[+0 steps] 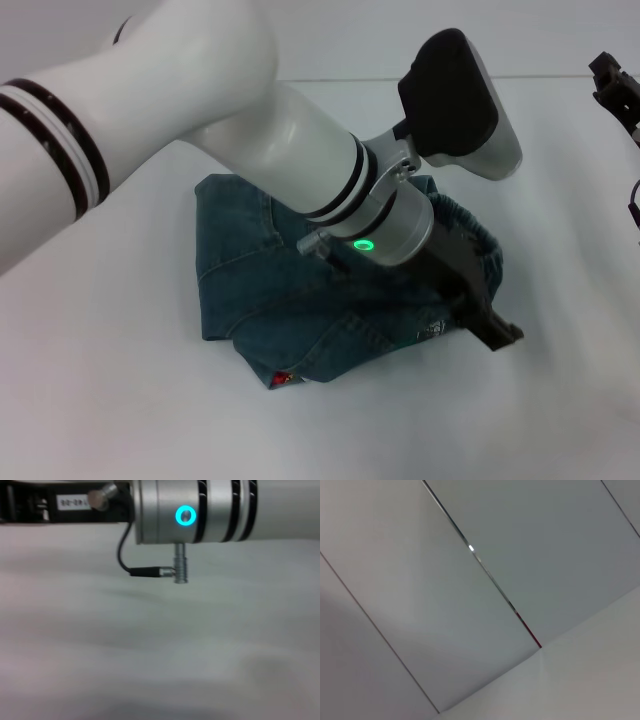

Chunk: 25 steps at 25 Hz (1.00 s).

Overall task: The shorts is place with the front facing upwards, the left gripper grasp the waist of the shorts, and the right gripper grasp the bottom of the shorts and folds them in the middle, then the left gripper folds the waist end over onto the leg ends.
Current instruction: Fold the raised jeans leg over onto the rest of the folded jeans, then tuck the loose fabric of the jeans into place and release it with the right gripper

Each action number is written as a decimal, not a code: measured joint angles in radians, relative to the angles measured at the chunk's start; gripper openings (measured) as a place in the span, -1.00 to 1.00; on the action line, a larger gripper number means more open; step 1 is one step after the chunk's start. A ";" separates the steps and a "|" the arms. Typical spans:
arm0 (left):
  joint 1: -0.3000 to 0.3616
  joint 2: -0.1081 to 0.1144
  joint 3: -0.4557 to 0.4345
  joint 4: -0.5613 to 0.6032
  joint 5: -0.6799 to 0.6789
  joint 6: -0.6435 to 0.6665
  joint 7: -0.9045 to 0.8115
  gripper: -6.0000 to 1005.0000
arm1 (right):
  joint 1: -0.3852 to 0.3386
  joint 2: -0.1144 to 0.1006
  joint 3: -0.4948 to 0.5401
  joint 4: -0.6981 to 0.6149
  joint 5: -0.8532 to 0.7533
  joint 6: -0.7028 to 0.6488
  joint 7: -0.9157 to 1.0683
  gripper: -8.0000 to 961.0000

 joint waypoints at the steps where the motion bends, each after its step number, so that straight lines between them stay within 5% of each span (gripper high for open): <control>1: 0.003 0.001 0.000 0.003 0.002 -0.010 0.000 0.77 | 0.000 0.000 0.000 0.000 0.000 0.000 -0.002 -0.96; 17: 0.042 0.004 -0.018 -0.003 0.001 -0.184 0.005 0.77 | -0.003 0.001 0.023 0.007 0.000 0.017 -0.032 -0.96; 25: 0.219 0.004 -0.275 0.134 -0.209 -0.103 0.086 0.77 | -0.015 -0.005 0.010 0.001 -0.003 -0.007 0.009 -0.96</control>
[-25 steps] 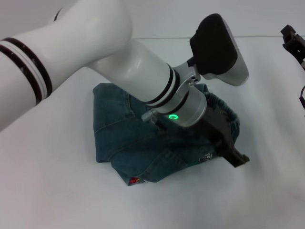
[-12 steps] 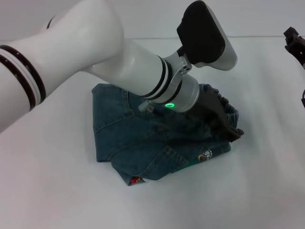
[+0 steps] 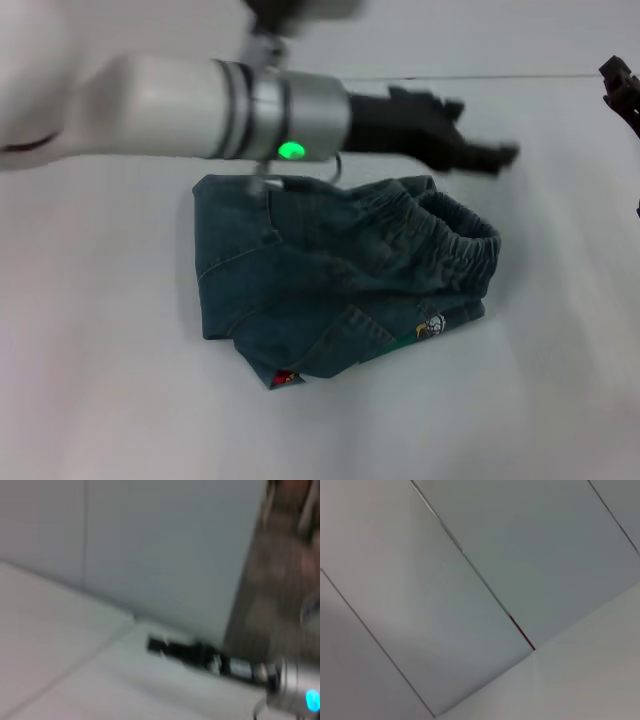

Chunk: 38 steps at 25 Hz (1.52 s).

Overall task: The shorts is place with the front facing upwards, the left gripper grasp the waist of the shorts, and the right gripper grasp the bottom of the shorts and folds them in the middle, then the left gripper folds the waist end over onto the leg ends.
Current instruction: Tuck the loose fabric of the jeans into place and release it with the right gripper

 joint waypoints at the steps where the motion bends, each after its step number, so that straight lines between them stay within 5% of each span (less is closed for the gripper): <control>1: 0.035 -0.001 -0.059 0.004 -0.062 0.029 0.051 0.77 | -0.002 -0.001 -0.004 -0.001 -0.002 -0.006 0.005 -0.96; 6: 0.151 0.000 -0.314 -0.076 -0.325 0.180 0.248 0.77 | -0.014 -0.003 -0.064 -0.008 -0.004 -0.054 0.013 -0.96; 11: 0.229 0.007 -0.525 -0.223 -0.517 0.357 0.439 0.77 | -0.010 -0.002 -0.261 -0.021 -0.005 -0.201 0.002 -0.96; 21: 0.322 0.011 -0.868 -0.341 -0.594 0.553 0.584 0.77 | 0.080 0.014 -0.705 0.029 -0.007 -0.332 -0.152 -0.96; 28: 0.357 0.016 -0.951 -0.353 -0.597 0.564 0.589 0.77 | 0.101 0.016 -0.820 0.089 -0.007 -0.209 -0.176 -0.96; 38: 0.354 0.017 -0.958 -0.356 -0.598 0.555 0.593 0.77 | 0.059 0.017 -0.823 0.106 -0.002 -0.015 -0.187 -0.96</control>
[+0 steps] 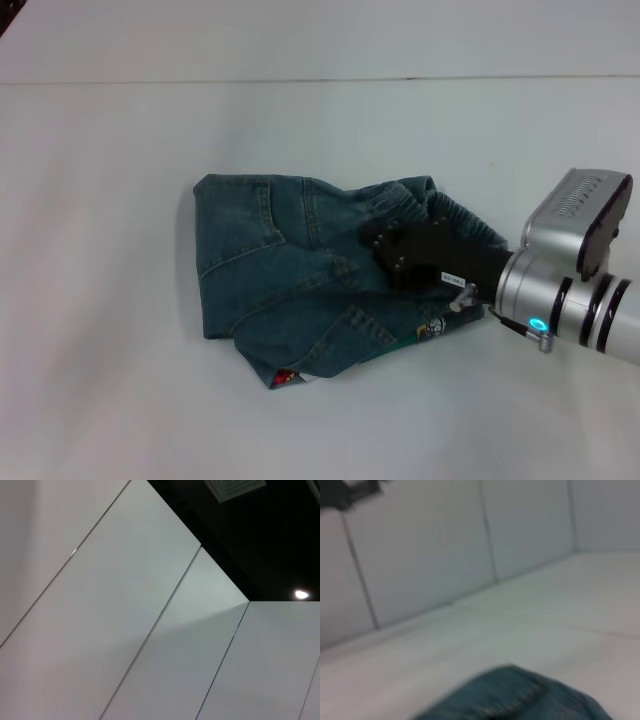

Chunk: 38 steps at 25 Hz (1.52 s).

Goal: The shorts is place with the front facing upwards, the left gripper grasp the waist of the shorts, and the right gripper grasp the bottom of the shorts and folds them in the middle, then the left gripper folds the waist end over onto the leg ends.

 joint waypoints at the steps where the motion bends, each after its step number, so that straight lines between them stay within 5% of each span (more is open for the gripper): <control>1: -0.001 0.000 0.000 0.000 0.000 0.000 0.000 0.77 | -0.004 -0.001 0.005 0.000 0.003 0.018 -0.002 -0.96; 10: 0.003 0.002 -0.001 -0.001 0.000 -0.001 0.001 0.77 | -0.015 -0.002 0.078 0.001 0.006 0.093 0.001 -0.92; 15: 0.009 0.002 -0.001 -0.001 0.000 0.005 0.001 0.77 | -0.056 -0.011 0.113 -0.029 0.006 -0.078 0.047 -0.90; 23: 0.015 0.019 0.004 0.001 0.069 0.021 -0.004 0.77 | -0.128 -0.020 0.145 -0.229 0.014 -0.327 0.388 -0.86; 34: 0.031 0.054 0.007 0.070 0.386 0.165 -0.026 0.77 | -0.205 -0.042 0.041 -0.568 -0.110 -0.549 0.692 -0.50; 38: 0.059 0.054 0.007 0.176 0.520 0.226 -0.074 0.77 | -0.259 -0.054 0.041 -0.688 -0.186 -0.688 0.700 0.13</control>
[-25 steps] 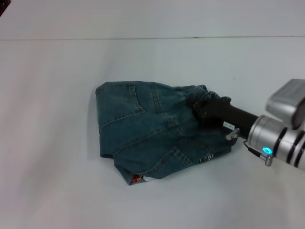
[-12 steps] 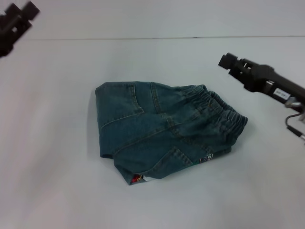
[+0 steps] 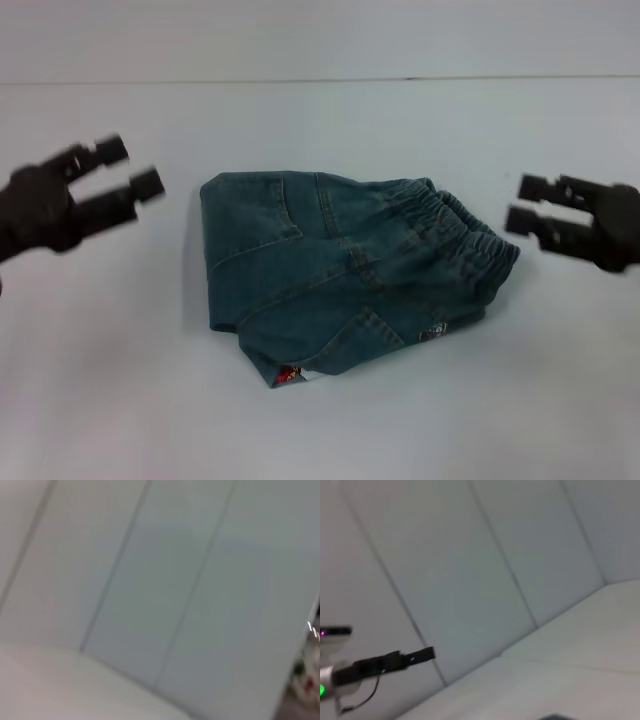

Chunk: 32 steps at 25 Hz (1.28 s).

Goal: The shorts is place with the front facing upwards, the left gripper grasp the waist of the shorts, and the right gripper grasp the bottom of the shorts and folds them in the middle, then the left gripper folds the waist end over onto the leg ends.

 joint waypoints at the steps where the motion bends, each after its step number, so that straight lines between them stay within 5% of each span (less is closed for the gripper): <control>1: 0.004 0.001 -0.001 0.025 0.035 0.014 -0.014 0.77 | -0.014 -0.007 0.000 -0.024 -0.013 -0.040 0.000 0.21; 4: 0.009 0.010 -0.005 0.092 0.162 0.061 -0.067 0.77 | -0.036 -0.035 -0.002 -0.058 -0.059 -0.141 -0.002 0.48; 9: 0.021 0.013 -0.008 0.156 0.254 0.083 -0.119 0.77 | -0.034 -0.040 -0.002 -0.074 -0.130 -0.147 0.003 0.92; 32: 0.009 0.008 0.007 0.165 0.345 0.057 -0.133 0.77 | 0.021 -0.019 -0.052 -0.070 -0.208 -0.029 0.016 0.97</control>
